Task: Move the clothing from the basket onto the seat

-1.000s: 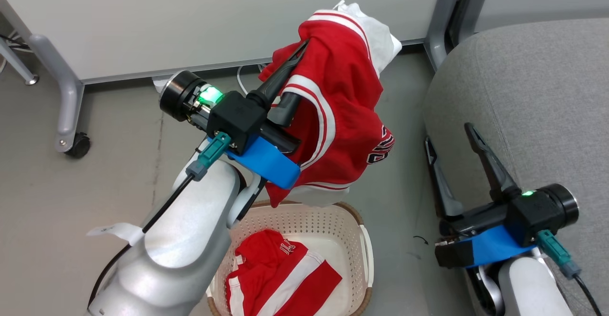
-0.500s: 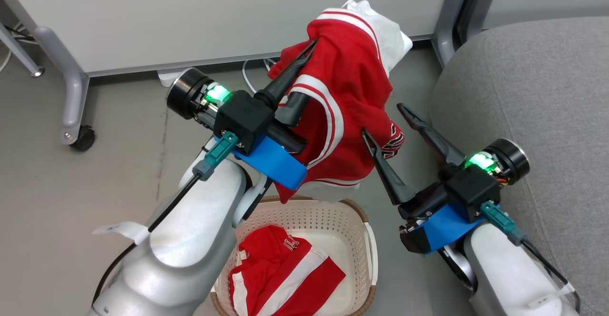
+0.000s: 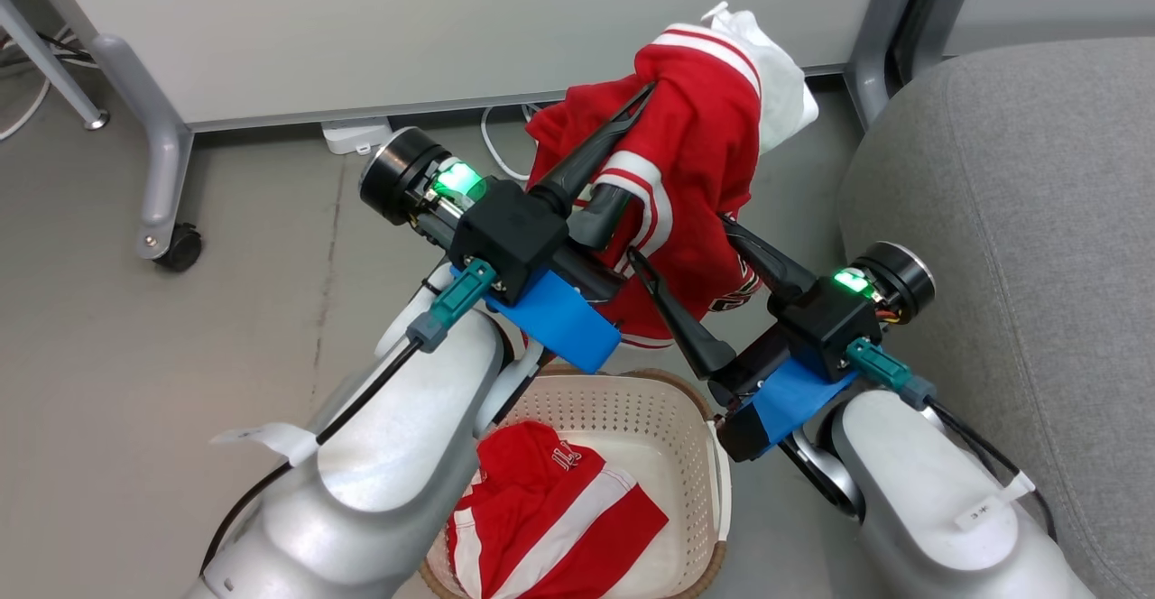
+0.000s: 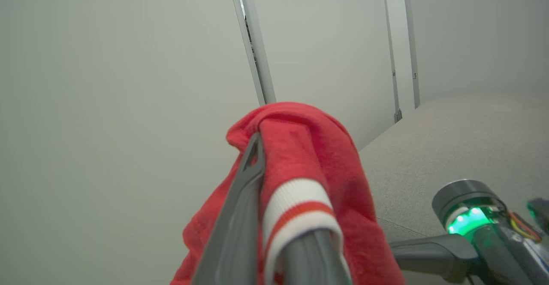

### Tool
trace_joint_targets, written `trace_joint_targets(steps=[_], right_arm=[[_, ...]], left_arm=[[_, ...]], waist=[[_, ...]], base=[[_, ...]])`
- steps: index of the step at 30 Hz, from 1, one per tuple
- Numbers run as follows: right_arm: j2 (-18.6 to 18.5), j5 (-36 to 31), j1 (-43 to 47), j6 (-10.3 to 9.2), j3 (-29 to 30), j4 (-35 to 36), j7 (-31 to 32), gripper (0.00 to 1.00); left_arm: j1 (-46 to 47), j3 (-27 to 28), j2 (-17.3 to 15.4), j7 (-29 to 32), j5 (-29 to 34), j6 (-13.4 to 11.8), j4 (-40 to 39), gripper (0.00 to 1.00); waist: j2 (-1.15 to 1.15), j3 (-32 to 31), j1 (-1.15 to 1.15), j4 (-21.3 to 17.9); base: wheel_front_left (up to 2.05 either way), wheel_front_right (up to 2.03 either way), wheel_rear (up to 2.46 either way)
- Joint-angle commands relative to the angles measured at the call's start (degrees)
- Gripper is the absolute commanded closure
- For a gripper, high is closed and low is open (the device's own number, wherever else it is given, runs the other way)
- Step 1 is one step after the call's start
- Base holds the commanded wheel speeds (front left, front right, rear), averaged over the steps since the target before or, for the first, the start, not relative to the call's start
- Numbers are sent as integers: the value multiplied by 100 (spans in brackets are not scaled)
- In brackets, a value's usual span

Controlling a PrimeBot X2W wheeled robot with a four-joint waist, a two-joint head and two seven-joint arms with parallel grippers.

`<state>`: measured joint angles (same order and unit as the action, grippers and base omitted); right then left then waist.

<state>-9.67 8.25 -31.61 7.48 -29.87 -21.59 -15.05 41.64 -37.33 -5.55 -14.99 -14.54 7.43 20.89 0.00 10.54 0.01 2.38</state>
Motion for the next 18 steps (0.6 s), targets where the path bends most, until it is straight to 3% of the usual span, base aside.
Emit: trace_joint_targets(steps=[1,4,5,6,18], right_arm=[[31,9,-100,3,-8,-39,-20,0],[141,34,-151,3,50,-190,-20,0],[167,36,-153,3,66,-267,-20,77],[201,50,-161,3,75,-297,-20,100],[303,27,-54,3,214,-239,-20,100]], left_arm=[[103,3,10,-29,4,-3,-37,100],[86,-33,29,-30,-16,-1,-51,100],[82,-41,36,-30,-22,-1,-57,100],[81,-49,42,-30,-26,-1,-62,100],[44,2,26,-30,-27,1,-80,100]], waist=[[0,-5,-1,8],[0,-15,-1,27],[0,-17,-1,34],[0,-19,-1,40],[0,-2,-1,42]], base=[[0,0,0],[0,0,0],[0,0,0],[0,0,0],[0,0,0]])
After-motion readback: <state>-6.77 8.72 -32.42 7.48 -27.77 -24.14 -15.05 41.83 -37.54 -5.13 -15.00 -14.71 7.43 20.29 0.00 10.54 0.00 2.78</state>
